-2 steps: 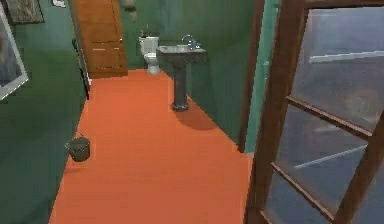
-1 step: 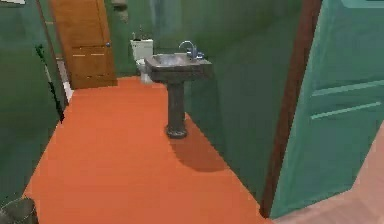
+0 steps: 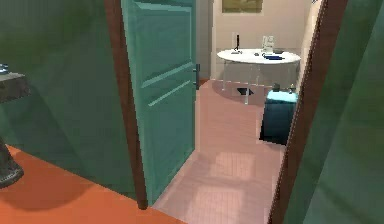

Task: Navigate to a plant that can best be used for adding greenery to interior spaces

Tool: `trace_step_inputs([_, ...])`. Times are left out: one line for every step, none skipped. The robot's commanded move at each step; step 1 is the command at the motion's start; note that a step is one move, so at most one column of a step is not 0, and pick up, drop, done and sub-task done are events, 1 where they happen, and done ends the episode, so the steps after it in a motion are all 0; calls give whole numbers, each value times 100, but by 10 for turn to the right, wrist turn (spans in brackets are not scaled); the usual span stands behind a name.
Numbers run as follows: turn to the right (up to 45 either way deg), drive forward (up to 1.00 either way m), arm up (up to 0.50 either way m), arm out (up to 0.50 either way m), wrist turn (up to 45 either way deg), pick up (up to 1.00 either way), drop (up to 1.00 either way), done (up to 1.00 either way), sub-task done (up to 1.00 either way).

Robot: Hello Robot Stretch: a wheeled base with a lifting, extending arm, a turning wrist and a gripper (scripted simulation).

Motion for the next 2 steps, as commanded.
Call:
trace_step_inputs([30,0,0,0,0,0,0,0,0])
trace_step_inputs([450,0,0,0,0,0,0,0,0])
